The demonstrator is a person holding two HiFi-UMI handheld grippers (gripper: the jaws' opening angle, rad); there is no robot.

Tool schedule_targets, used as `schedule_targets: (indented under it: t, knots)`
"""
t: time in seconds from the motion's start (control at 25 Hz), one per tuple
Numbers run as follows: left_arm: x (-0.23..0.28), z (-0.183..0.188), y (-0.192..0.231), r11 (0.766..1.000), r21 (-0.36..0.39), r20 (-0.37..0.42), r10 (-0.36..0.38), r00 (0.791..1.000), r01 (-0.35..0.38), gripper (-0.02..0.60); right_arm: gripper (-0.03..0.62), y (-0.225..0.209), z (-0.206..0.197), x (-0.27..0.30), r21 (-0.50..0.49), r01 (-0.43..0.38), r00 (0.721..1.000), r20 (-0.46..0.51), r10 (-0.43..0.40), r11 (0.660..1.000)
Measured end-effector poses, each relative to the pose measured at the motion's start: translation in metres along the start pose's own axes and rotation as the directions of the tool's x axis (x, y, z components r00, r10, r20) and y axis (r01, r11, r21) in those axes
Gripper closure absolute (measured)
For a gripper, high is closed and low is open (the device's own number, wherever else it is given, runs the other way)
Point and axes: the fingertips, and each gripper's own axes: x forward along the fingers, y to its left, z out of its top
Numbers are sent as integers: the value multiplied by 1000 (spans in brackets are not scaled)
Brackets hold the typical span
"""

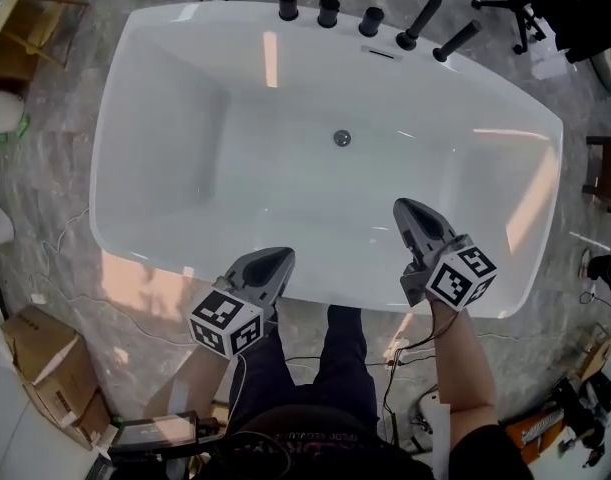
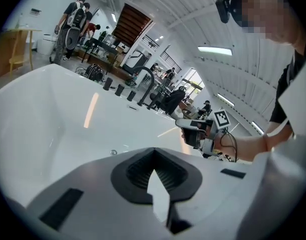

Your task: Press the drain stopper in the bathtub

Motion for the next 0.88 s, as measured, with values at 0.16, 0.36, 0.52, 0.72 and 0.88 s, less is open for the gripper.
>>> schedule_targets:
  t: [0.16, 0.36, 0.52, 0.72, 0.88]
  knots:
    - [13, -8, 14, 1000, -7, 1, 1, 1000, -1, 574, 579, -24, -8, 33, -23, 5, 999, -40, -6, 1000]
    - [33, -19, 27, 1000, -3, 10, -13, 1000, 13, 574, 577, -63, -27, 82, -26, 10, 995, -100, -12, 1000]
    - [51, -27, 42, 999, 14, 27, -41, 999, 40, 574, 577, -113, -50, 133, -20, 45, 989, -143, -48, 999]
    - [62, -43, 66, 998, -23, 62, -53, 997, 54, 574, 577, -182, -93, 186, 15, 144, 967, -214, -137, 989]
    - [63, -47, 80, 997, -39, 100, -64, 993, 68, 574, 579, -228, -130, 216, 39, 235, 938, -271, -216, 971]
